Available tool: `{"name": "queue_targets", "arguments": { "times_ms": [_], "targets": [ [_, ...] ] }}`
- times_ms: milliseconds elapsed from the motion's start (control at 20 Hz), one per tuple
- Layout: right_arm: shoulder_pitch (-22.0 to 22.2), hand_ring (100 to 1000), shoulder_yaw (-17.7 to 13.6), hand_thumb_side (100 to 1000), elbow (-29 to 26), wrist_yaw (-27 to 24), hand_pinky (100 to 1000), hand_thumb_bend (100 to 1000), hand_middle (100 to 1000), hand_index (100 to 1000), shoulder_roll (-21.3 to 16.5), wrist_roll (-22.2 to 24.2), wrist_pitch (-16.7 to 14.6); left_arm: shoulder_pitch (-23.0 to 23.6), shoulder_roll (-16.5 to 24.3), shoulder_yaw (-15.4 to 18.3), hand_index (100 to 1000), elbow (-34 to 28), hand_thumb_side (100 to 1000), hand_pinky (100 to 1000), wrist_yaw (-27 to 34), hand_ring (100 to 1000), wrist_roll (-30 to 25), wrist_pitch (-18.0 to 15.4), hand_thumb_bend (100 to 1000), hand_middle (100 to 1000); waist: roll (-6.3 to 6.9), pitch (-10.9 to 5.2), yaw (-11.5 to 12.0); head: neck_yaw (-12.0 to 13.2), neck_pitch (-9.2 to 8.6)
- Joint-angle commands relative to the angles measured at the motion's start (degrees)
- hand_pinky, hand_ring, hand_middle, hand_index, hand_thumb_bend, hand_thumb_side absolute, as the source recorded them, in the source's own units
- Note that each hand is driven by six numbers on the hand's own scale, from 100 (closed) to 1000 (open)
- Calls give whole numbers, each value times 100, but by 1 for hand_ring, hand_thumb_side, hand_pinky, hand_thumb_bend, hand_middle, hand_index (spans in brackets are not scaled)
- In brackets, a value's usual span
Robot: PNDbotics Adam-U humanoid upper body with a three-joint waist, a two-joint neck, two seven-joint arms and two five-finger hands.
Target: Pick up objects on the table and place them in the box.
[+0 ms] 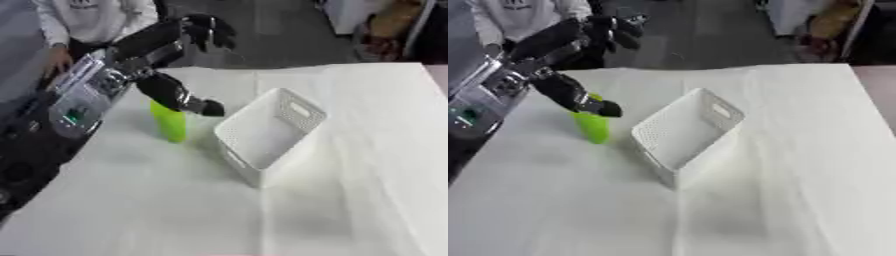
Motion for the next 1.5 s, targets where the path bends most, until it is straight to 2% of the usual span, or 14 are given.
{"name": "queue_targets", "arguments": {
  "times_ms": [50, 500, 850, 900, 950, 1150, 1350, 1500],
  "targets": [
    [-118, 301, -10, 442, -57, -39, 140, 198, 307, 398, -106, 38, -10, -212, 329, -66, 837, 203, 743, 602, -263, 709, -459, -91, 730, 842, -1, -88, -18, 75, -4],
    [-127, 302, -1, 442, -57, -95, 141, 196, 307, 399, -112, 127, 3, -712, 437, -184, 854, 923, 718, 661, -913, 779, -1465, -77, 739, 888, 21, -110, -49, 153, -17],
    [-126, 303, 2, 443, -57, -130, 142, 194, 308, 400, -112, 180, 21, -1048, 364, -177, 859, 1674, 704, 657, -1621, 798, -2313, 65, 747, 874, 29, -129, -54, 199, -22],
    [-125, 303, 3, 442, -57, -135, 142, 193, 308, 400, -112, 187, 21, -1086, 353, -178, 863, 1752, 691, 666, -1694, 817, -2420, 56, 816, 877, 30, -129, -54, 205, -17],
    [-124, 303, 7, 443, -57, -138, 142, 193, 308, 400, -113, 198, 23, -1136, 343, -183, 864, 1828, 689, 670, -1786, 819, -2530, 43, 821, 878, 31, -129, -56, 214, -9],
    [-123, 304, 12, 441, -57, -146, 144, 194, 309, 401, -112, 237, 23, -1278, 298, -172, 859, 2052, 632, 717, -2136, 838, -2668, -37, 851, 873, 34, -129, -60, 228, 12],
    [-128, 304, 14, 441, -57, -167, 144, 194, 310, 402, -112, 258, 11, -1415, 209, -178, 864, 2384, 612, 730, -2565, 847, -2719, -125, 861, 872, 36, -133, -65, 248, 22],
    [-134, 305, 15, 439, -57, -183, 144, 195, 311, 402, -116, 272, 2, -1523, 123, -166, 867, 2657, 564, 748, -2860, 860, -2772, -195, 871, 870, 44, -134, -66, 256, 22]
  ]
}}
